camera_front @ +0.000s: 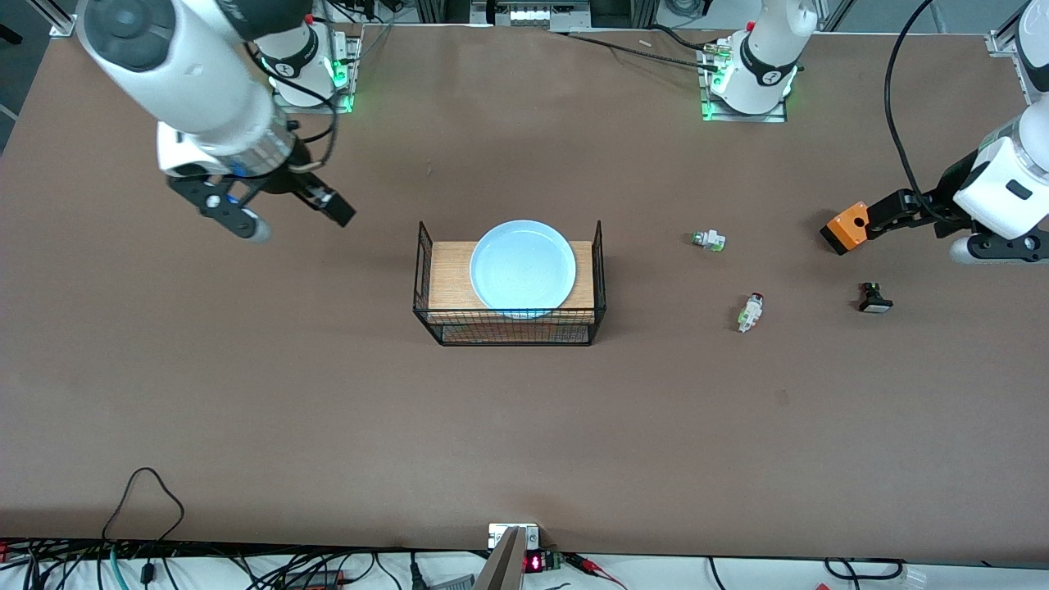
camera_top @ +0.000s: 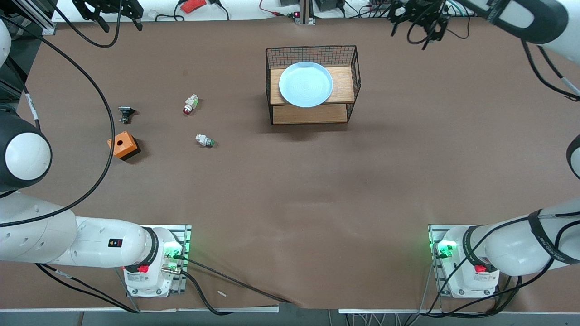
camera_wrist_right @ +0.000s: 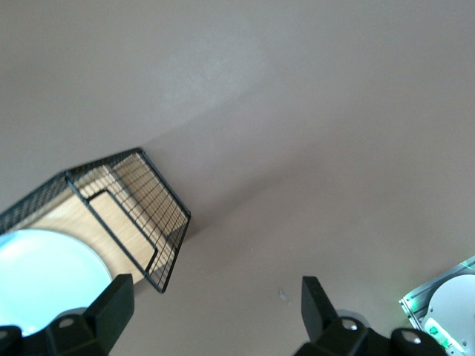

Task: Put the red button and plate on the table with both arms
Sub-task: 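Reach the right gripper to the rim of the blue plate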

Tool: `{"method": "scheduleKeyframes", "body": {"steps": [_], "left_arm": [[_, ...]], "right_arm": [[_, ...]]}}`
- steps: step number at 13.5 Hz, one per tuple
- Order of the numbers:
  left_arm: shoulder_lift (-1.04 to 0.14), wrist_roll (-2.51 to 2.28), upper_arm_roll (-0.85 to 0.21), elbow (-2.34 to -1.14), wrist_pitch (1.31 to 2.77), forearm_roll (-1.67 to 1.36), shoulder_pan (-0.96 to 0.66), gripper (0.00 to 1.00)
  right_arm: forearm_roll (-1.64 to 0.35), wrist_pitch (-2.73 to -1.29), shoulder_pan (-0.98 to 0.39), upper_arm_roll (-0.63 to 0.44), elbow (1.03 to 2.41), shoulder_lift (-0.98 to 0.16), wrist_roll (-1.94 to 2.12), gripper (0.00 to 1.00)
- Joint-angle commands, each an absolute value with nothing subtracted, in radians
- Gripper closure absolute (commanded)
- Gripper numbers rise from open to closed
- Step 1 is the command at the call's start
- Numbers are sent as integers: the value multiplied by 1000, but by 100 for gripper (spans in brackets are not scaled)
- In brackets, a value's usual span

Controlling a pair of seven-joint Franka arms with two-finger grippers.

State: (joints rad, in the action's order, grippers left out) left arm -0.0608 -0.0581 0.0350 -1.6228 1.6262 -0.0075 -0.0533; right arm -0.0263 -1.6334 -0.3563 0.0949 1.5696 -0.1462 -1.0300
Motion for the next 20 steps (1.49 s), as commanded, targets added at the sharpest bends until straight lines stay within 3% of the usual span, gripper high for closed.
{"method": "scheduleKeyframes", "body": {"steps": [1,5,12,20], "left_arm": [[-80,-37,31,-1586,1585,-25,-46,0],[-81,-38,35,-1562,1583,-22,-44,0],[-95,-40,37,-1545,1582,-23,-32,0],[-101,-41,34,-1545,1582,-28,-32,0]], "right_arm": [[-20,-1663,-400,97,1572,-162,-1052,0],[-28,-1735,-428,97,1559,-224,-1167,0],[17,-1798,-647,8,1442,-377,-1371,0],[50,-1867,-755,-35,1448,-432,-1543,0]]}}
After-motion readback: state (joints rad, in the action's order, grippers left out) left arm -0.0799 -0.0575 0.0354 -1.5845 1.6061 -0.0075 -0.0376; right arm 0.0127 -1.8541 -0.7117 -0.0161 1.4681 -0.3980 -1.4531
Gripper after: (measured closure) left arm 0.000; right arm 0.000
